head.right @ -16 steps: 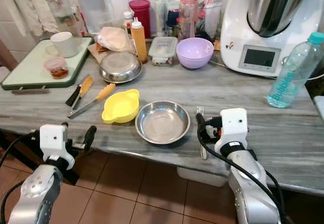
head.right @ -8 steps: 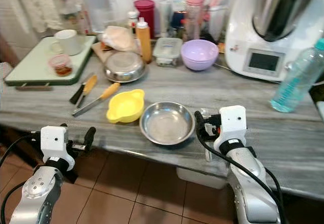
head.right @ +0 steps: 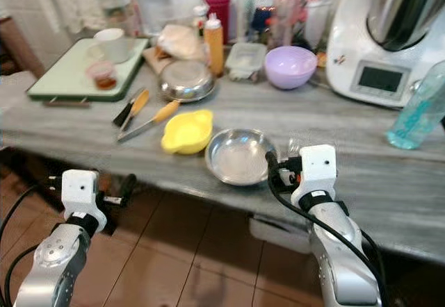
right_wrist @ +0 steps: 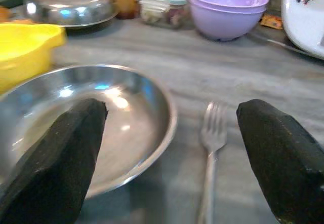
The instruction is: Setting the table
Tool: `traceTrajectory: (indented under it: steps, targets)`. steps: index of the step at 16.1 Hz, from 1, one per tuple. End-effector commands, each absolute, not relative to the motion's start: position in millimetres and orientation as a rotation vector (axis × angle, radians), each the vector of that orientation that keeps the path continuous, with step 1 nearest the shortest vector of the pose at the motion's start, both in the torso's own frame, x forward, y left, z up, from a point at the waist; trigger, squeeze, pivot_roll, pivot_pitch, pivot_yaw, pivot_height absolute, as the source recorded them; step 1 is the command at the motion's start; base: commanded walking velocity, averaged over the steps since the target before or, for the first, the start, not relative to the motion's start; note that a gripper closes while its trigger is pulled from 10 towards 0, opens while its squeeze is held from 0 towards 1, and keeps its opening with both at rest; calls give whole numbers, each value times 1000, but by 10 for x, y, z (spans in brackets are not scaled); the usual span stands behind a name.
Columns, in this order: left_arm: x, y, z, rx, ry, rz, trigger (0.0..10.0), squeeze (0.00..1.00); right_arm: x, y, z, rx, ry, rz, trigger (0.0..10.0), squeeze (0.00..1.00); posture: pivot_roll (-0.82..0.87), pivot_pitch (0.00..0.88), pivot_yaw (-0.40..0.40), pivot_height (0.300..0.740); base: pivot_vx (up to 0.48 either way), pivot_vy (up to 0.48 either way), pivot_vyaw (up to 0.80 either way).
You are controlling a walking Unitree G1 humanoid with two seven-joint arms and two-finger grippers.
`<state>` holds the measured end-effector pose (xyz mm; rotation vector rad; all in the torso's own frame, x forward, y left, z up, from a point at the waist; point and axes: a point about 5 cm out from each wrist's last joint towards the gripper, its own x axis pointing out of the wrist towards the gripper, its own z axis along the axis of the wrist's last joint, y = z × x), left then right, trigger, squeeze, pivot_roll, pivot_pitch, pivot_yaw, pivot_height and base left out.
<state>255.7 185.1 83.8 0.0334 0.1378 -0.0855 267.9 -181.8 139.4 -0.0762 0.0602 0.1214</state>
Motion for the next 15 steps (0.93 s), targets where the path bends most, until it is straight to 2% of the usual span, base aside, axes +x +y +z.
traceTrajectory:
  steps: [1, 12, 15]
  targets:
    - [2549, 1877, 858, 34, 141, -87, 10000, 0, 2681, -1806, 1399, -63, 59, 122, 10000, 0, -41, 0, 50, 740, -322, 0, 0]
    - [2589, 1839, 881, 60, 151, -137, 10000, 0, 2749, -1834, 1416, -48, 52, 92, 10000, 0, -50, 0, 59, 740, -336, 0, 0]
    - [2622, 1802, 928, 94, 91, -178, 10000, 0, 2779, -1829, 1422, -55, 46, 92, 10000, 0, -55, 0, 64, 740, -206, 0, 0]
